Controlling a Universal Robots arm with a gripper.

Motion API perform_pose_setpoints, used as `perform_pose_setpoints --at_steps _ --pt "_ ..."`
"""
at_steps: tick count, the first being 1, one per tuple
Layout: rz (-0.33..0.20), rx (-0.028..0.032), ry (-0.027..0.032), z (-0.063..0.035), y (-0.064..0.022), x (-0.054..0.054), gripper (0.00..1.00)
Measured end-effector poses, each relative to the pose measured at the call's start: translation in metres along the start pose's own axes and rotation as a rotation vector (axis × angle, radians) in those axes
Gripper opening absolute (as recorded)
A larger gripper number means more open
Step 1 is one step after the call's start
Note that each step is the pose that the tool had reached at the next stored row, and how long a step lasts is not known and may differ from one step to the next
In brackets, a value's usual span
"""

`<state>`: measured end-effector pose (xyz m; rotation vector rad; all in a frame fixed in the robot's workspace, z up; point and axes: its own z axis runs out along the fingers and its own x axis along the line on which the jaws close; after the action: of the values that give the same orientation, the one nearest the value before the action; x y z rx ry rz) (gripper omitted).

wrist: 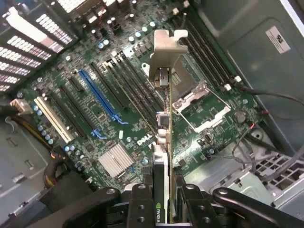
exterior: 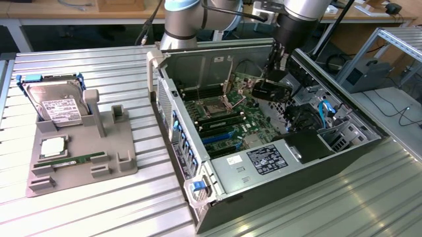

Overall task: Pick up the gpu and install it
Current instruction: 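Insert the gpu into the slot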

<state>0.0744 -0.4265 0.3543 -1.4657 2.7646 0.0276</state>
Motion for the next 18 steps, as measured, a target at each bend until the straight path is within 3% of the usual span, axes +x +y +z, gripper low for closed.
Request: perform_pose_setpoints --at_steps 2,6,10,12,18 --pt "-0.076 -0.0014 0.0008 0.0004 0.0000 0.0000 0.27" --pt "-0.170 -0.0032 0.0017 0.0008 0.0000 0.0000 0.27" --pt "-0.340 -0.0065 0.0033 0.0016 0.0000 0.0000 0.27" --pt "-0.376 -0.0071 0.0037 0.0017 0.0000 0.0000 0.27" --pt "-0.585 -0.0112 0.0058 0.0026 0.0000 0.0001 0.27"
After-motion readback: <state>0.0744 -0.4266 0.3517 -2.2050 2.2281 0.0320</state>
